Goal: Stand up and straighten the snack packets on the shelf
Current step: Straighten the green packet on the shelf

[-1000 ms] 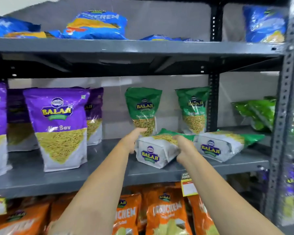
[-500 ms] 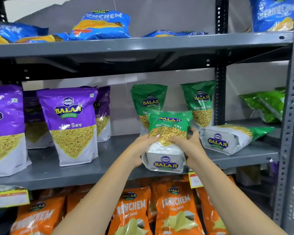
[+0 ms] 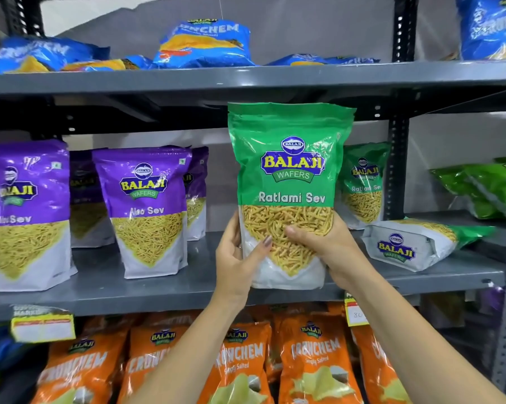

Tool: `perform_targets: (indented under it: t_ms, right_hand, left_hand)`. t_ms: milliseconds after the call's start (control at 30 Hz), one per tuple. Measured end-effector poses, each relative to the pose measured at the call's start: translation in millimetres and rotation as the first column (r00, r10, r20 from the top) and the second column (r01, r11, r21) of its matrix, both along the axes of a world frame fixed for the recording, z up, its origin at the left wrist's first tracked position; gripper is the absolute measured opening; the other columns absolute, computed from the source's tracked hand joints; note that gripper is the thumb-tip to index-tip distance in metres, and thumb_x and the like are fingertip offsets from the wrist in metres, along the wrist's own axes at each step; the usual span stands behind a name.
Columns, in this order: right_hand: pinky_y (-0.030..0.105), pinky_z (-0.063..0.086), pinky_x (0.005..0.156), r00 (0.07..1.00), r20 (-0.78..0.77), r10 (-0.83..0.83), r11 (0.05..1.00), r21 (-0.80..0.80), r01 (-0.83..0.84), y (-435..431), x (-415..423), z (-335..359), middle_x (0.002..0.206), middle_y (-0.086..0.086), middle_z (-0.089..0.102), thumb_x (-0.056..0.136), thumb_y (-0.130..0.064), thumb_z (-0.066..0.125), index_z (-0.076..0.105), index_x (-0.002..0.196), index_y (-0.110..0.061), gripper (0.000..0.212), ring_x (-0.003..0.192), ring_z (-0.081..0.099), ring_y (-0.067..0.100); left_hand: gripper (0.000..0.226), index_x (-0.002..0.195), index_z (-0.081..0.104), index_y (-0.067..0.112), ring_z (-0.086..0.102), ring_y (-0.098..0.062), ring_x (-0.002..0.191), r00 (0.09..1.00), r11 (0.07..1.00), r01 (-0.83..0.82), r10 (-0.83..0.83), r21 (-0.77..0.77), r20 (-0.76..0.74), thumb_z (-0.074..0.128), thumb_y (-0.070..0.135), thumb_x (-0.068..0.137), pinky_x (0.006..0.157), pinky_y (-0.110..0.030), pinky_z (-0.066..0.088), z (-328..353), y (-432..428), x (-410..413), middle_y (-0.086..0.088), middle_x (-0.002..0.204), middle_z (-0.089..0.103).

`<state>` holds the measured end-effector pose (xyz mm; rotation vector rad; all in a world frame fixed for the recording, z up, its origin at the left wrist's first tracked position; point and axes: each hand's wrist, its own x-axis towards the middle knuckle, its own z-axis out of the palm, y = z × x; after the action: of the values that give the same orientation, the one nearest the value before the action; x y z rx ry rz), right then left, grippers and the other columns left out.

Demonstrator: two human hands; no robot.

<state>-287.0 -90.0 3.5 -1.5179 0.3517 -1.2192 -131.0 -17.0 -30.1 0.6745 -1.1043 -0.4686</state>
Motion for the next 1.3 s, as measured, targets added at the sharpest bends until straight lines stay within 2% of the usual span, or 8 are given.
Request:
perform_targets:
  t_ms: [233,433,633,900,1067,1167,1233,1300]
  right_hand:
    - [0.023,0.059,0.068,0.999,-0.001,0.034,0.999,-0.007,-0.034,-16,9,-4,0.095,0.002,0.078,0.052,-0.007,0.088,0.058,0.113,-0.011,0.069,0.086,0.076,0.013]
    - [0.036,0.061,0.081,0.999,-0.048,-0.009,1.0,-0.017,0.009,-52,39,-2,0.111,0.011,0.074,0.05,-0.015,0.092,0.056,0.122,-0.009,0.081,0.102,0.073,0.026]
    - [0.042,0.059,0.091,0.994,-0.107,0.013,1.0,0.014,-0.012,-81,77,-5,0.115,0.008,0.073,0.055,-0.008,0.092,0.051,0.129,-0.012,0.085,0.107,0.071,0.024]
    - [0.052,0.051,0.101,0.98,-0.192,0.052,0.999,0.021,-0.049,-91,96,-18,0.12,0.009,0.068,0.052,-0.012,0.094,0.041,0.137,-0.014,0.1,0.112,0.067,0.026]
    - [0.053,0.048,0.105,0.971,-0.237,0.028,0.999,-0.023,-0.034,-84,93,-21,0.128,0.007,0.064,0.048,-0.03,0.097,0.029,0.146,-0.017,0.119,0.117,0.063,0.022]
    - [0.052,0.037,0.114,0.966,-0.257,-0.004,0.999,-0.039,-0.006,-75,80,-21,0.151,0.007,0.046,0.041,-0.057,0.092,-0.002,0.154,-0.037,0.149,0.135,0.049,0.025]
    - [0.046,0.033,0.115,0.95,-0.275,-0.149,0.986,-0.109,0.123,-67,59,-14,0.156,0.007,0.037,0.061,-0.065,0.076,-0.015,0.154,-0.036,0.133,0.141,0.04,0.025]
    - [0.037,0.036,0.108,0.936,-0.173,-0.308,0.945,-0.171,0.279,-72,34,-5,0.144,0.005,0.046,0.087,-0.056,0.058,-0.004,0.157,-0.028,0.097,0.132,0.046,0.021]
  left_hand:
    - [0.061,0.132,0.05,0.015,0.061,-0.028,0.119,0.997,0.999,-0.019,0.016,0.035,0.081,0.073,0.005,0.077,0.094,-0.042,0.053,-2,-4,10,-0.012,0.126,0.064]
    - [0.079,0.144,0.035,0.015,0.057,-0.021,0.125,0.983,0.992,-0.077,0.059,0.103,0.171,0.069,-0.01,0.077,0.096,-0.032,0.052,10,-32,41,-0.01,0.137,0.057]
    - [0.092,0.148,0.028,0.016,0.05,-0.027,0.131,0.967,0.968,-0.151,0.103,0.199,0.232,0.077,-0.002,0.071,0.107,-0.053,0.041,11,-59,77,-0.013,0.143,0.051]
    - [0.086,0.148,0.015,0.032,0.04,-0.013,0.134,0.926,0.894,-0.263,0.13,0.362,0.354,0.069,0.009,0.085,0.109,-0.03,0.035,-1,-66,91,0.006,0.145,0.042]
    - [0.092,0.151,0.011,0.031,0.037,-0.019,0.139,0.942,0.872,-0.243,0.109,0.424,0.317,0.071,0.014,0.083,0.112,-0.037,0.034,-3,-64,92,0.002,0.152,0.037]
    - [0.091,0.148,0.023,0.03,0.042,-0.019,0.136,0.938,0.883,-0.335,0.28,0.329,0.206,0.075,0.032,0.074,0.113,-0.045,0.035,1,-54,79,0.001,0.148,0.044]
    - [0.08,0.143,0.036,0.018,0.045,-0.019,0.131,0.823,0.813,-0.566,0.55,0.135,0.141,0.064,0.043,0.072,0.109,-0.047,0.038,5,-45,61,-0.005,0.143,0.048]
    - [0.063,0.132,0.046,0.005,0.048,-0.026,0.122,0.609,0.623,-0.766,0.782,-0.161,0.131,0.057,0.035,0.077,0.103,-0.047,0.04,7,-38,36,-0.013,0.132,0.051]
